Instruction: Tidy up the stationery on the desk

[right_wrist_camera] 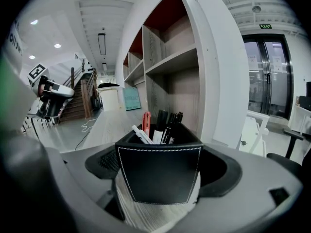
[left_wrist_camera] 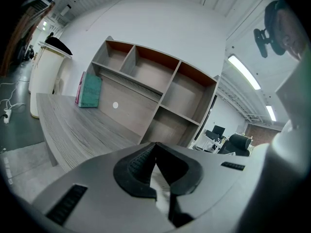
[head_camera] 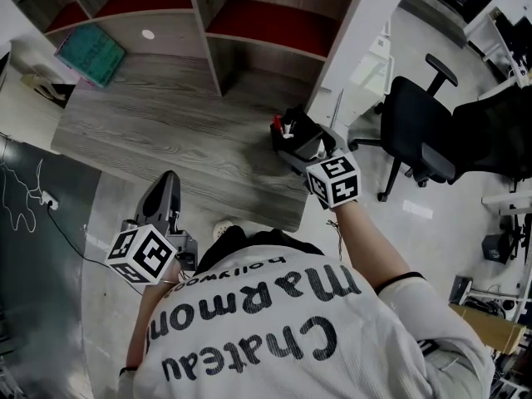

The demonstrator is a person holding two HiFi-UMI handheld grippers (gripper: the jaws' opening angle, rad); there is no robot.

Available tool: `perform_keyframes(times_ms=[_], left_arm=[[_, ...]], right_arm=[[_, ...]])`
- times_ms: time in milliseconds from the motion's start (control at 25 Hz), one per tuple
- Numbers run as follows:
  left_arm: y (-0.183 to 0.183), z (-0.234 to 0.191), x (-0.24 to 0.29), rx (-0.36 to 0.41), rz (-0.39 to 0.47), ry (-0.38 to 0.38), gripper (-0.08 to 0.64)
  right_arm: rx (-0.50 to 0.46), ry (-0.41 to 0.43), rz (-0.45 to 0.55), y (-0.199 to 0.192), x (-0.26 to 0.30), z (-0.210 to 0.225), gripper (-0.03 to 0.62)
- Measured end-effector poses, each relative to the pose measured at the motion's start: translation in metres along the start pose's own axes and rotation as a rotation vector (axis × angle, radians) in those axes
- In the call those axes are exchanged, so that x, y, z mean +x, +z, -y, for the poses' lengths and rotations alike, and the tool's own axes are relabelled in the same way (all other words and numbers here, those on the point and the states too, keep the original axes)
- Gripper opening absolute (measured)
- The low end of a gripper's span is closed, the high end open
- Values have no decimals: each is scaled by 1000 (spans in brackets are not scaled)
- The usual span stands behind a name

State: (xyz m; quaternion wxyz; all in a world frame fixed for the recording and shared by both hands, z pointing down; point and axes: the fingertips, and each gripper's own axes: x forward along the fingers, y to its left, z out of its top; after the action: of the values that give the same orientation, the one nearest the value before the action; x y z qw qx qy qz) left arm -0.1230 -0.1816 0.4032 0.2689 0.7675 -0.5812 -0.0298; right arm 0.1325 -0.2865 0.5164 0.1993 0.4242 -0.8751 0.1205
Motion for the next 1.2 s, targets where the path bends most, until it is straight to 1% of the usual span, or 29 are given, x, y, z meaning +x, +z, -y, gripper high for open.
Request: perform_keyframes(times_ms=[840,1200], left_arm=[[-7,2,-8,-18,6,6,15],[-8,0,-12,-23,6,14,15]], right_arm=[[6,-13,-26,-16,-9,0,445],[8,-16,-19,-14,-9,1,445]])
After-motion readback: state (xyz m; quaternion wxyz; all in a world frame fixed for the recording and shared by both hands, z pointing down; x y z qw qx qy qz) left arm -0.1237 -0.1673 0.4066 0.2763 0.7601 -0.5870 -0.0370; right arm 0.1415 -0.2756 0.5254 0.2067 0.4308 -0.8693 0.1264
